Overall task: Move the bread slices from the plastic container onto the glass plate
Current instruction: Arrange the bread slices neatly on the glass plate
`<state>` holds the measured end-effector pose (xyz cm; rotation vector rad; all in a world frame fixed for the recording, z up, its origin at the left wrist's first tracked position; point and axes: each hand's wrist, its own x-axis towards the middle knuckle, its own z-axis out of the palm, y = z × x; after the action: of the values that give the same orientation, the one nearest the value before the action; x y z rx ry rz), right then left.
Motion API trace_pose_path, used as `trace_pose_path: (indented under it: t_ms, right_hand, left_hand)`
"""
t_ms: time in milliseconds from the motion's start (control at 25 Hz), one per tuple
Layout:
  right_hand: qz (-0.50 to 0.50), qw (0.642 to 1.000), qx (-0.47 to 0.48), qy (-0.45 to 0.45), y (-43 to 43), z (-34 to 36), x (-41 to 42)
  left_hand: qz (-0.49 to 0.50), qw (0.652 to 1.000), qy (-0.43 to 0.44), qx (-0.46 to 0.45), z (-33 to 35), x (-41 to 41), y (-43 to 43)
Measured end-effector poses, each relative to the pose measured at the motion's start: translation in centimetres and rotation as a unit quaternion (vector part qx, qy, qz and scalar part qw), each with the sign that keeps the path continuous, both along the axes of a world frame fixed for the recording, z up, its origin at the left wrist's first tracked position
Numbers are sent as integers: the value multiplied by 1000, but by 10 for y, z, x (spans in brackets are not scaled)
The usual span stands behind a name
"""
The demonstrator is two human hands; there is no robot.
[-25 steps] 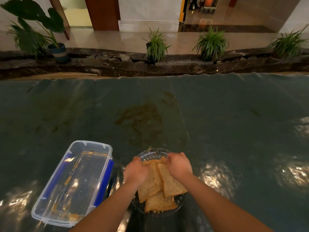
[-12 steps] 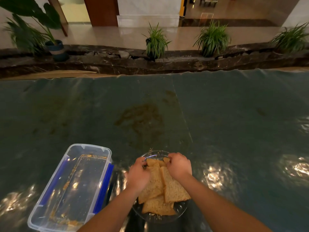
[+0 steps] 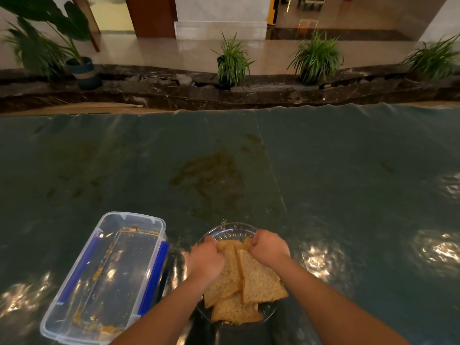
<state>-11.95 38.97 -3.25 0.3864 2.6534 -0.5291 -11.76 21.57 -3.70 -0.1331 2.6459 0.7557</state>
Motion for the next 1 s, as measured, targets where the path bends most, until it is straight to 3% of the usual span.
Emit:
trace_pose_path:
  t_ms: [280, 600, 720, 840, 1000]
  right_hand:
    - [-86, 992, -67, 59, 2, -4, 4]
    - [-48, 993, -74, 78, 5, -5, -5]
    - [-31, 989, -83, 114, 13, -9, 10]
    - [19, 979, -62, 193, 24, -7, 39]
    - [213, 975, -24, 53, 35, -8, 65]
  left_hand:
    - [17, 995, 22, 97, 1, 6, -3]
    - [31, 993, 16, 108, 5, 7, -1]
    - [-65, 996, 43, 39, 5, 12, -9]
    - [-241, 968, 30, -66, -1, 23, -21]
    - [-298, 947, 45, -110, -13, 25, -26]
